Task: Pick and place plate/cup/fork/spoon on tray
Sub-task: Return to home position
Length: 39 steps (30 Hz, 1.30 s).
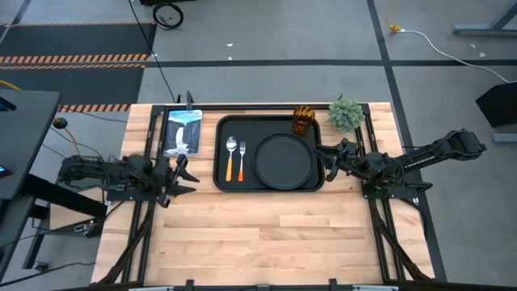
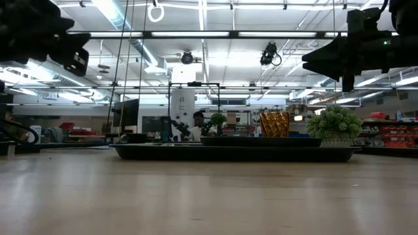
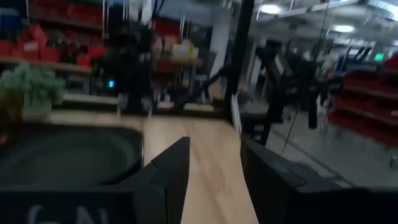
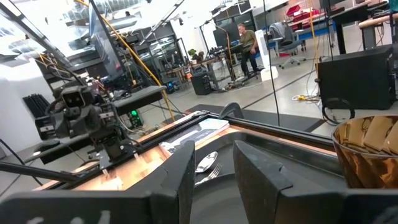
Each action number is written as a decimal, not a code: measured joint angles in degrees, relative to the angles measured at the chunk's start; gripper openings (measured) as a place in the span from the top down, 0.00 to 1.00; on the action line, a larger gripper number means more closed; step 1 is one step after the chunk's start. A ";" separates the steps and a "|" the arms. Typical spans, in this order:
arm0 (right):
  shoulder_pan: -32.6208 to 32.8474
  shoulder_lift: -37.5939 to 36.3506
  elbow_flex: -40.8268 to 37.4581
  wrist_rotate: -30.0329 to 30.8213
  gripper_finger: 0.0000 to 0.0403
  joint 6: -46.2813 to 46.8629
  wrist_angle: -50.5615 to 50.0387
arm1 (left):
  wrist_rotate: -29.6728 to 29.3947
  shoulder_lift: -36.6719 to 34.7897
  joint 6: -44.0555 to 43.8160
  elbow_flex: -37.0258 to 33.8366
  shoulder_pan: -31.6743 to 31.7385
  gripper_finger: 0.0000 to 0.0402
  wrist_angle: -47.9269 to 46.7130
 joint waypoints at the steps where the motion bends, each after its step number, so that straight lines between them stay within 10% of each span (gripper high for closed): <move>1: 0.01 0.00 0.00 0.00 0.71 0.00 0.00 | -0.01 0.00 -0.06 0.00 0.04 0.63 -1.34; 39: 0.00 0.01 0.00 -0.02 0.71 0.01 -0.02 | -0.23 0.02 2.23 -0.04 0.03 0.64 -4.48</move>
